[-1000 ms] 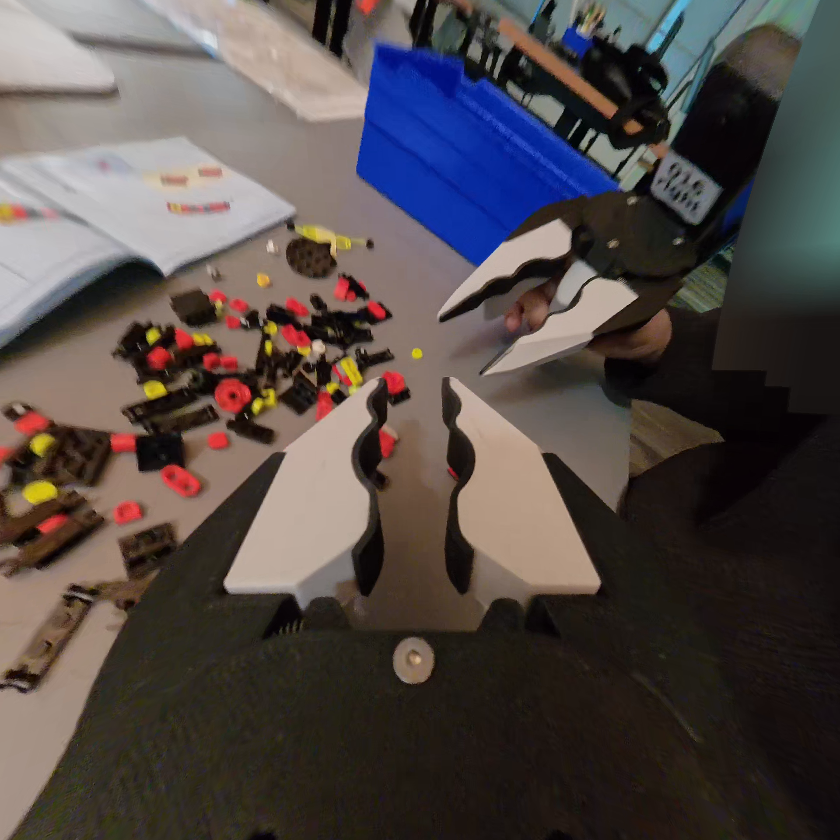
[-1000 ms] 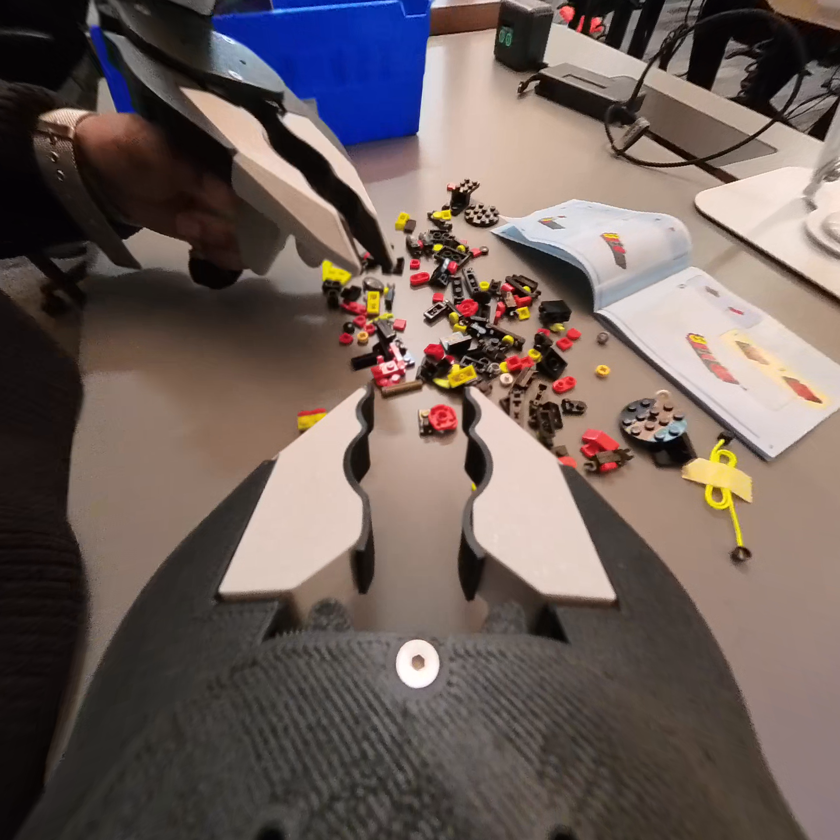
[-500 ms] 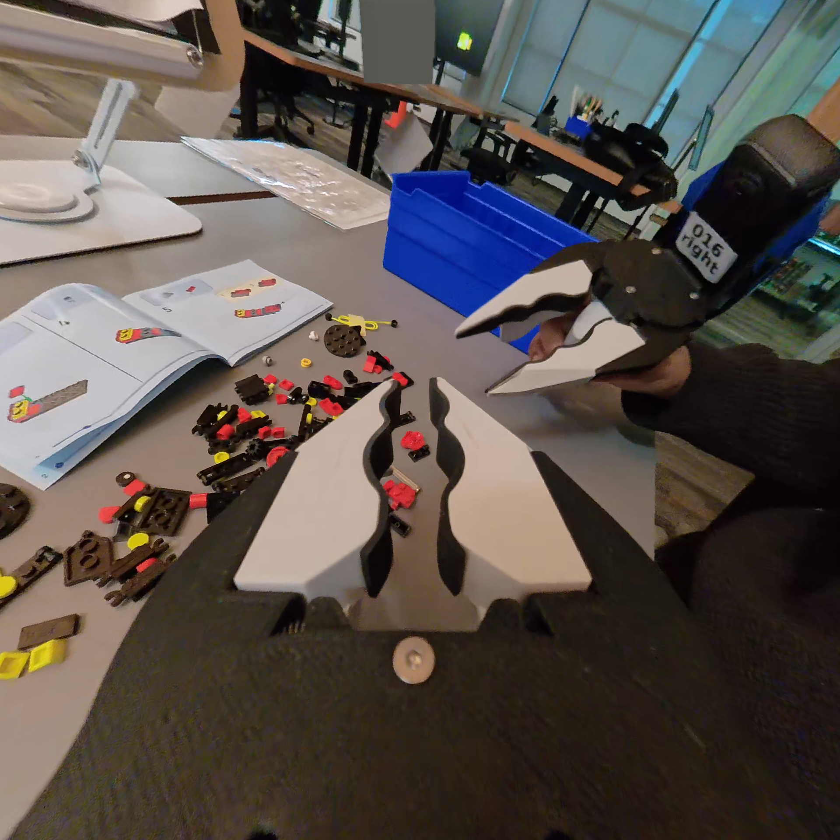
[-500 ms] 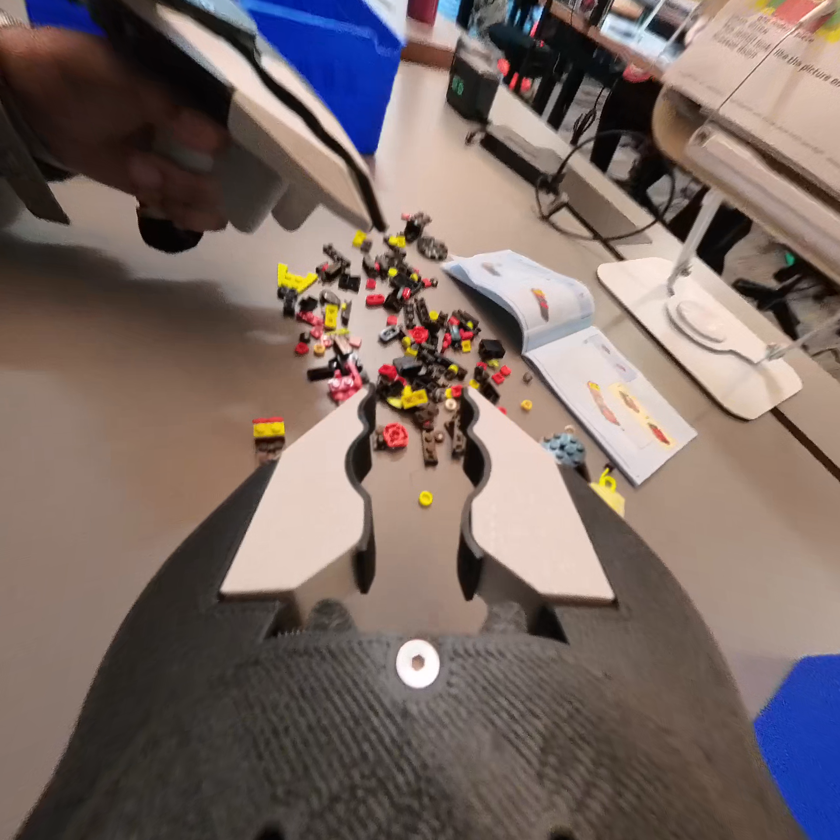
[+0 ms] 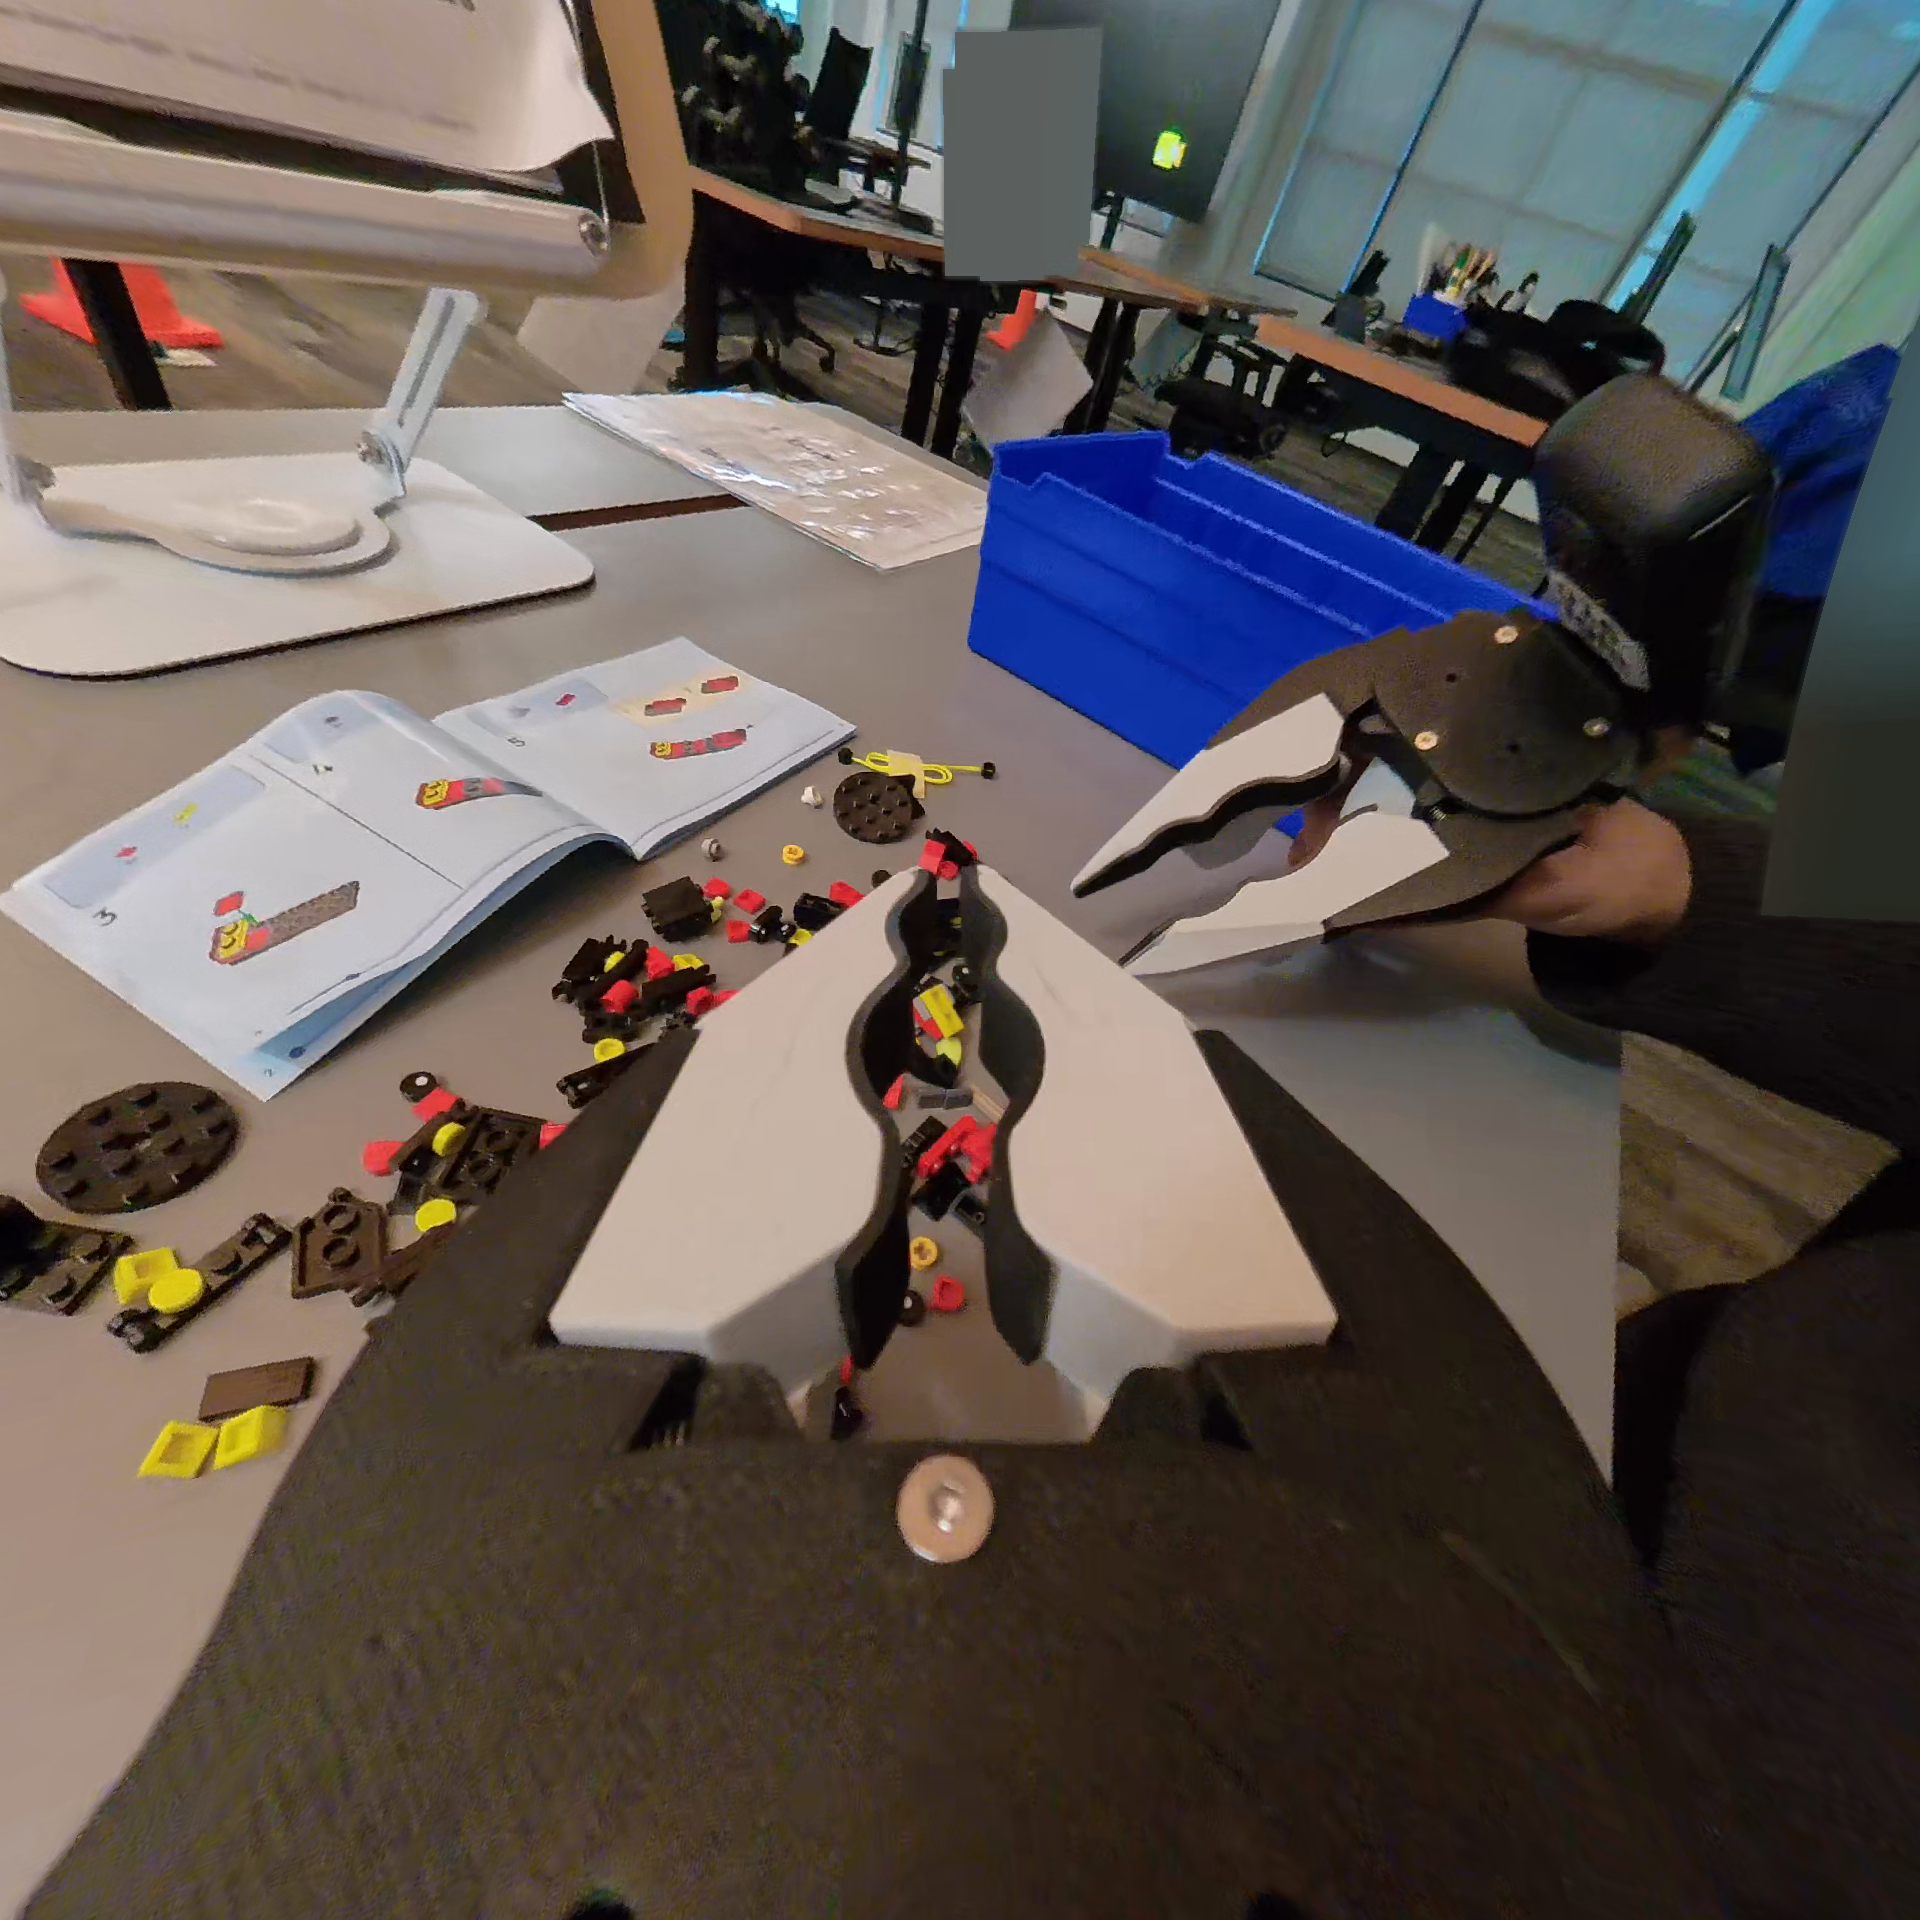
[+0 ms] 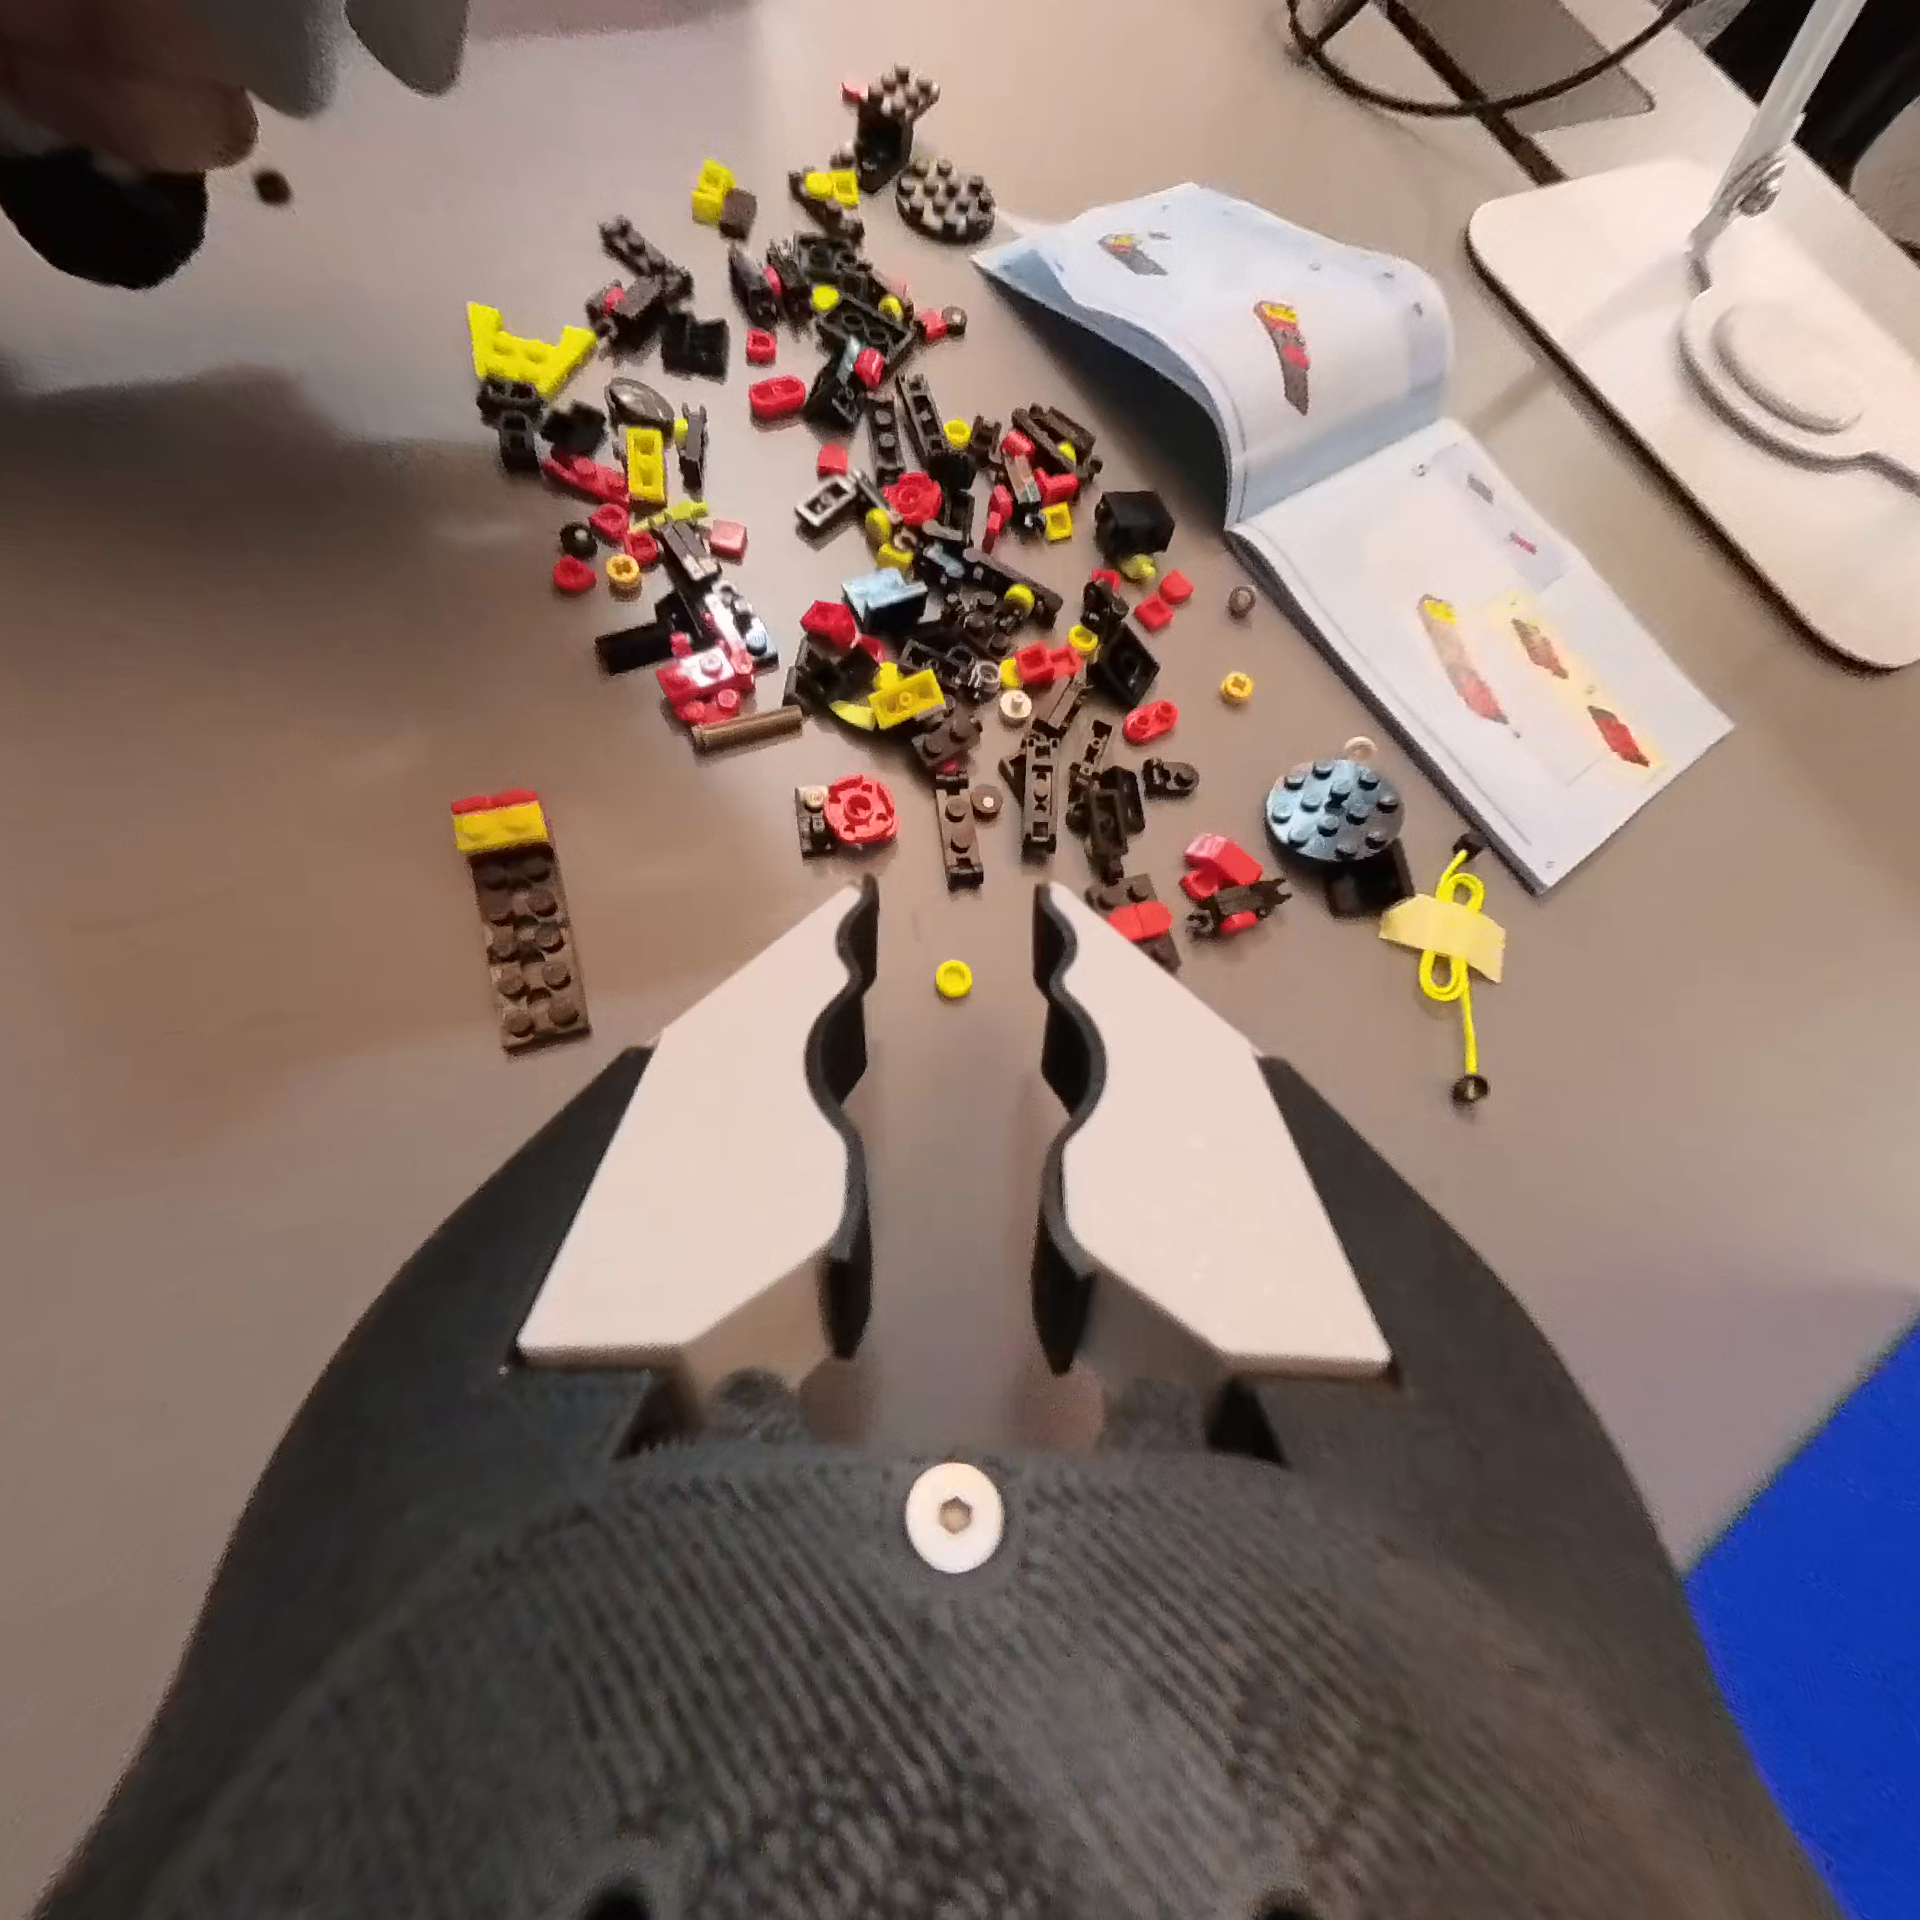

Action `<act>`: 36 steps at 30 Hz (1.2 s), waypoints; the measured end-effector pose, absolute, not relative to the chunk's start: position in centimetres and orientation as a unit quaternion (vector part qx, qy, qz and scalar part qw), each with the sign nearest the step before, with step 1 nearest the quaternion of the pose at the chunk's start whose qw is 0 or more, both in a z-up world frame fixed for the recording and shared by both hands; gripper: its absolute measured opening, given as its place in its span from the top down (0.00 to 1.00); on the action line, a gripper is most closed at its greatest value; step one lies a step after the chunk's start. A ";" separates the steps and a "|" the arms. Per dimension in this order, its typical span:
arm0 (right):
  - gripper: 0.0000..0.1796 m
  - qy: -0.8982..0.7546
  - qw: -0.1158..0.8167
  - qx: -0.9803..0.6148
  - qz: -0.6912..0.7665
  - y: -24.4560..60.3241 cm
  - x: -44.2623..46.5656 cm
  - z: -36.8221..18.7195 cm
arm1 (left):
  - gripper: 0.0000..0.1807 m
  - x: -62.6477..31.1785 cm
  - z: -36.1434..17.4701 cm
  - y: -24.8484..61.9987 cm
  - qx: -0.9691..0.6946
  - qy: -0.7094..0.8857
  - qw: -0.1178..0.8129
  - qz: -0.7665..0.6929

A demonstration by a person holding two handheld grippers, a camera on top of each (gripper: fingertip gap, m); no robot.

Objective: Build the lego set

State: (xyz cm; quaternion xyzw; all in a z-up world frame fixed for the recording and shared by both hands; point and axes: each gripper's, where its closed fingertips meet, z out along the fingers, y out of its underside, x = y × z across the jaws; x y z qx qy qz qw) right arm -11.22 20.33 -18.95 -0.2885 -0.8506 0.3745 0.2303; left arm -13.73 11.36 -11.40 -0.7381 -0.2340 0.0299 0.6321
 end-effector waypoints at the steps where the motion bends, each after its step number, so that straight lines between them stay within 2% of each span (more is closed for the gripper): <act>1: 0.85 -0.847 0.231 -0.289 0.382 20.2 -11.3 -18.7 | 0.99 -13.8 -11.2 11.2 -0.733 -0.238 0.637 0.028; 3: 0.85 -0.839 0.237 -0.285 0.397 20.0 -11.4 -18.1 | 0.99 -13.9 -10.9 10.9 -0.724 -0.244 0.645 0.029; 7: 0.97 -0.832 0.250 -0.302 0.392 20.4 -12.1 -17.9 | 0.99 -14.2 -11.0 10.5 -0.716 -0.261 0.647 0.008; 10: 0.98 -0.827 0.239 -0.312 0.403 20.1 -12.4 -17.9 | 0.99 -14.2 -11.0 10.5 -0.709 -0.272 0.650 -0.013; 14: 0.89 -0.827 0.278 -0.302 0.385 20.7 -13.4 -18.2 | 0.98 -14.3 -11.3 10.3 -0.706 -0.282 0.649 -0.028; 20: 0.86 -0.821 0.315 -0.294 0.373 21.4 -14.5 -18.0 | 0.96 -14.5 -11.8 10.3 -0.701 -0.300 0.644 -0.066; 22: 0.82 -0.818 0.315 -0.278 0.392 21.0 -14.4 -17.6 | 0.95 -14.6 -12.0 10.2 -0.698 -0.309 0.642 -0.079; 27: 0.88 -0.801 0.322 -0.270 0.428 20.8 -14.6 -17.0 | 0.93 -15.1 -12.5 10.0 -0.681 -0.336 0.639 -0.126; 30: 0.91 -0.796 0.292 -0.260 0.461 20.1 -14.2 -16.8 | 0.92 -15.4 -12.9 9.8 -0.672 -0.353 0.634 -0.144; 36: 0.95 -0.777 0.263 -0.280 0.498 20.2 -14.2 -16.2 | 0.86 -15.5 -13.7 9.7 -0.698 -0.350 0.614 -0.111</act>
